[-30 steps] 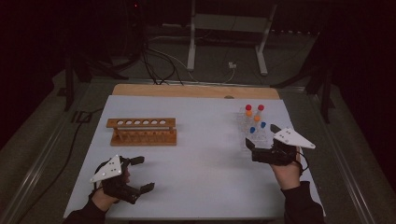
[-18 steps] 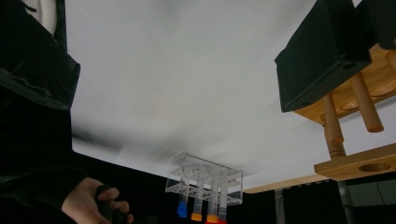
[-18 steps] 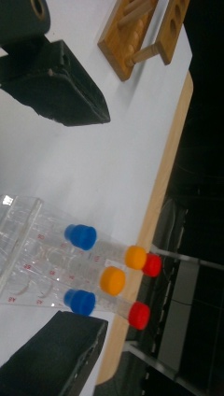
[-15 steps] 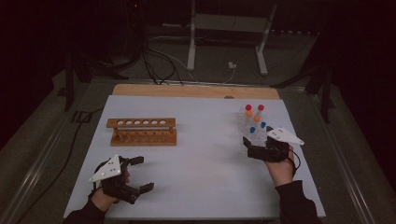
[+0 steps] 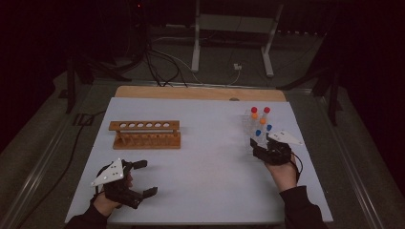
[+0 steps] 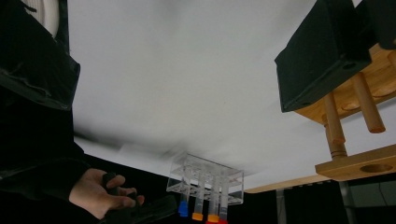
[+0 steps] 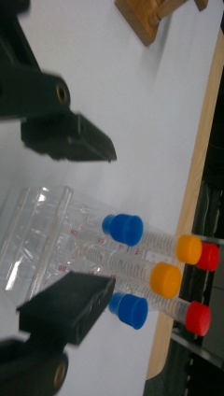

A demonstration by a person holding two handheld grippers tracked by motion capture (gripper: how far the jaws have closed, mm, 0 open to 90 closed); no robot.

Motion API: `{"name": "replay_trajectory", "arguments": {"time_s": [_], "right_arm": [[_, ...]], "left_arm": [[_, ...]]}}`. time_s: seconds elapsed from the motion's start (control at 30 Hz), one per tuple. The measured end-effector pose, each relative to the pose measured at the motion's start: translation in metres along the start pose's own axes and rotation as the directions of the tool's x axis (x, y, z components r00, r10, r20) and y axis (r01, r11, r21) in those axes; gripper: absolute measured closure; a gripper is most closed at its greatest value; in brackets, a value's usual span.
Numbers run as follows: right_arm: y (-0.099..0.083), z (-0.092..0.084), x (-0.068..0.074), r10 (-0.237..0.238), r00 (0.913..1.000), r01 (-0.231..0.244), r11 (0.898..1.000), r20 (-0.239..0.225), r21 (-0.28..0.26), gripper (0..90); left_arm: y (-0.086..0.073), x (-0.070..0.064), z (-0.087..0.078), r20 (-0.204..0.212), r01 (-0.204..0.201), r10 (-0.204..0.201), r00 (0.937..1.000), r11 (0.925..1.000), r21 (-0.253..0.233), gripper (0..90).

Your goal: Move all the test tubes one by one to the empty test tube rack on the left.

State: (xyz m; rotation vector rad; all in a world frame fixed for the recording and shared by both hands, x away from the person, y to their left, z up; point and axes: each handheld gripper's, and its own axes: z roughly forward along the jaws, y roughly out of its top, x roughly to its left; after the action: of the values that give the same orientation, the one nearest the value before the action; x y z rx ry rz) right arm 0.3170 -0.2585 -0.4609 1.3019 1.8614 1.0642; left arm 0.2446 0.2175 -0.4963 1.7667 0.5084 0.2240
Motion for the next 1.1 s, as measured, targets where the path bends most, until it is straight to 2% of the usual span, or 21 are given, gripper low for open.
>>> {"name": "replay_trajectory", "arguments": {"time_s": [0.17,0.2,0.33,0.47,0.83,1.1], "right_arm": [[0.0,0.004,-0.001,0.008,1.0,-0.009,1.0,0.004,0.013,45.2],[-0.001,0.006,-0.001,0.011,0.9999,-0.011,1.0,0.002,0.02,49.7],[-0.002,0.01,-0.003,0.025,0.9997,-0.025,0.999,0.002,0.03,58.3],[-0.002,0.013,-0.005,0.042,0.999,-0.042,0.998,-0.013,0.036,63.4],[-0.003,0.025,-0.005,0.047,0.9988,-0.046,0.997,-0.011,0.064,72.9],[-0.002,0.027,-0.002,0.025,0.9997,-0.025,0.998,-0.001,0.065,76.6]], "left_arm": [[0.0,0.0,0.0,0.0,-0.002,0.002,1.0,1.0,0.004,0.5],[0.0,0.0,0.0,0.0,-0.004,0.004,1.0,1.0,0.005,0.5],[0.0,0.0,0.001,0.0,-0.001,0.001,1.0,1.0,0.007,0.4],[-0.001,0.0,0.001,0.001,-0.001,0.001,1.0,0.9999,0.01,0.4],[-0.001,0.0,0.0,0.0,0.001,-0.001,1.0,1.0,0.01,0.4],[-0.001,0.0,0.0,0.0,0.002,-0.002,1.0,1.0,0.008,0.4]]}}
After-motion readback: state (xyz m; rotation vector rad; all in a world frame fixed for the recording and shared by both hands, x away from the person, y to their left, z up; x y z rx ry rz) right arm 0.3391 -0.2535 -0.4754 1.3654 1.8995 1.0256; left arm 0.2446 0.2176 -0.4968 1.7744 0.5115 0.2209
